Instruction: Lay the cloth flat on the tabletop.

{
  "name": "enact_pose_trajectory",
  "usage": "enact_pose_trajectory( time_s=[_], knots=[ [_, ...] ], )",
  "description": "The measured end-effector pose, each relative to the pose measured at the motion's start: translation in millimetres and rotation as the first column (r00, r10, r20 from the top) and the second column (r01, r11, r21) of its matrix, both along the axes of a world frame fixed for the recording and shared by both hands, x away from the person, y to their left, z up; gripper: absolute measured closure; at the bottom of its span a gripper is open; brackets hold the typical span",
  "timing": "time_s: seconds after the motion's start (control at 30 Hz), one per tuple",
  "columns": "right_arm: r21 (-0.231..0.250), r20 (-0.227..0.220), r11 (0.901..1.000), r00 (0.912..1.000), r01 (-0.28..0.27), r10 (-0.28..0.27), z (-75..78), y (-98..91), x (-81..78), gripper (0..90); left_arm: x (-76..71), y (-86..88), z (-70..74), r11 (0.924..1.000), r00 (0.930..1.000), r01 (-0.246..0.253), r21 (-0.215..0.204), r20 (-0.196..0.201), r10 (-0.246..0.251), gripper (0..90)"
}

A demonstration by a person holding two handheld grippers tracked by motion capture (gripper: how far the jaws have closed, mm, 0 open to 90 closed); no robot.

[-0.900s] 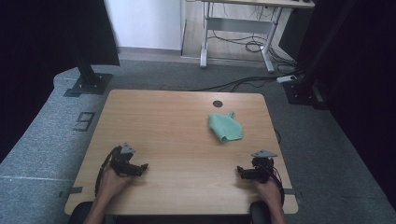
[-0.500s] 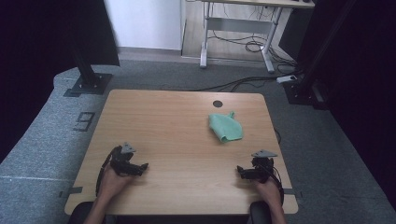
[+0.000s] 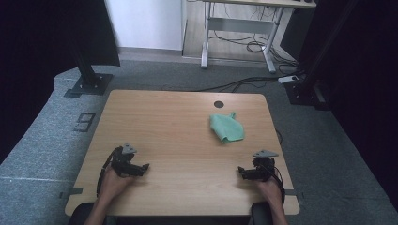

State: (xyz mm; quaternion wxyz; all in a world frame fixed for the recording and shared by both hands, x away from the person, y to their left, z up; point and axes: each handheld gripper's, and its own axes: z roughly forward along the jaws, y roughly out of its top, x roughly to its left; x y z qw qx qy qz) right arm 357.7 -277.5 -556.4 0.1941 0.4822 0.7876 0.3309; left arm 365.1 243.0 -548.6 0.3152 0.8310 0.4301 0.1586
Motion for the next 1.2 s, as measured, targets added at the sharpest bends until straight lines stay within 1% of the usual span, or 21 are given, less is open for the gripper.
enact_pose_trajectory(
  time_s=[0.1, 0.2, 0.4, 0.67, 0.93, 1.17, 1.2],
  knots=[
    [0.001, -0.011, 1.0000, 0.9999, 0.008, -0.008, 1.0, 0.2, 1.9, 0.0, 0.0, 0.0, 0.0, 1.0000, 1.0000, 0.000, 0.000, 0.000, 0.000, 0.0],
    [0.006, -0.012, 1.0000, 0.9999, 0.008, -0.008, 1.5, 0.2, 3.7, 0.0, 0.0, 0.0, 0.0, 1.0000, 1.0000, 0.000, 0.000, 0.000, 0.000, 0.0],
    [0.034, -0.026, 0.9994, 0.9997, -0.002, 0.003, 4.2, 2.1, 8.9, 1.4, -0.4, -0.8, 0.0, 1.0000, 1.0000, -0.006, 0.000, 0.000, 0.006, 0.0],
    [0.073, -0.011, 0.9968, 0.9993, -0.034, 0.035, 13.3, 5.8, 15.3, 2.6, -0.9, -1.5, 0.0, 0.9999, 0.9999, -0.013, 0.001, 0.001, 0.013, 0.0],
    [0.080, -0.002, 0.9957, 0.9989, -0.047, 0.048, 19.3, 9.9, 21.4, 7.6, -1.1, -1.9, 0.0, 0.9999, 0.9999, -0.017, 0.000, 0.001, 0.017, 0.0],
    [0.093, 0.009, 0.9939, 0.9982, -0.060, 0.059, 26.8, 13.2, 31.8, 11.1, -1.3, -2.1, 0.0, 0.9998, 0.9998, -0.019, 0.001, 0.001, 0.019, 0.0],
    [0.097, 0.008, 0.9930, 0.9978, -0.067, 0.066, 28.0, 15.2, 34.4, 12.7, -1.3, -2.1, 0.0, 0.9998, 0.9998, -0.018, 0.001, 0.001, 0.018, 0.0]
  ],
)
